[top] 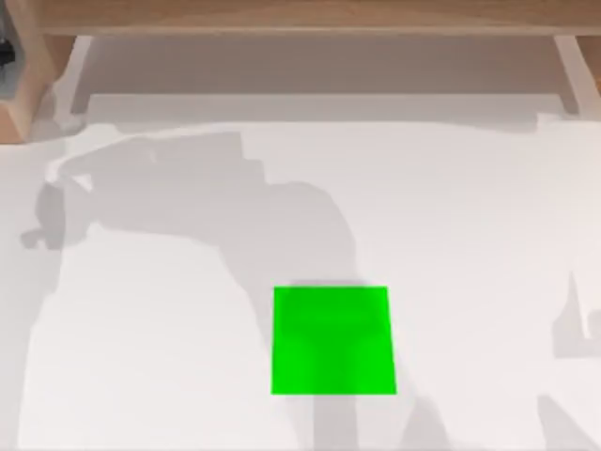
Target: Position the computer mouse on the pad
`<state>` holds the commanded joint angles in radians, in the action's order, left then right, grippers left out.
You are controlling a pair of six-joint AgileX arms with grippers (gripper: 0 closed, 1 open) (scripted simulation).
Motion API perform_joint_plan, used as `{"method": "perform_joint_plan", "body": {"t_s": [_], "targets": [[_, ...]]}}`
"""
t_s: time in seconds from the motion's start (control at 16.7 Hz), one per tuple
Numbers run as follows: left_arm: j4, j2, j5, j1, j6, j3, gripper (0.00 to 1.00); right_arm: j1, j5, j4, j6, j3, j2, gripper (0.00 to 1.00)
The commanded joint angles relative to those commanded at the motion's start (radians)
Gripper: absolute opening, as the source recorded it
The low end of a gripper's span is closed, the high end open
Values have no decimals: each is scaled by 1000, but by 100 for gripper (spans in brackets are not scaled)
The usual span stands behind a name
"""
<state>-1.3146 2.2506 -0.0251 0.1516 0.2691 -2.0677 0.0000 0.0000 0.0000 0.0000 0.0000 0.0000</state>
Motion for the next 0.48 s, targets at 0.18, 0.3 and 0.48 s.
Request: {"method": "perform_joint_plan", "body": {"t_s": [0.18,0.3,0.48], "targets": [[53,-64,-42,-158,144,82,0,0,0,0,0,0,0,100],[85,-94,-65,-306,256,151,0,0,0,0,0,0,0,100],[120,-116,-77,-562,407,251,0,0,0,0,0,0,0,100]]}}
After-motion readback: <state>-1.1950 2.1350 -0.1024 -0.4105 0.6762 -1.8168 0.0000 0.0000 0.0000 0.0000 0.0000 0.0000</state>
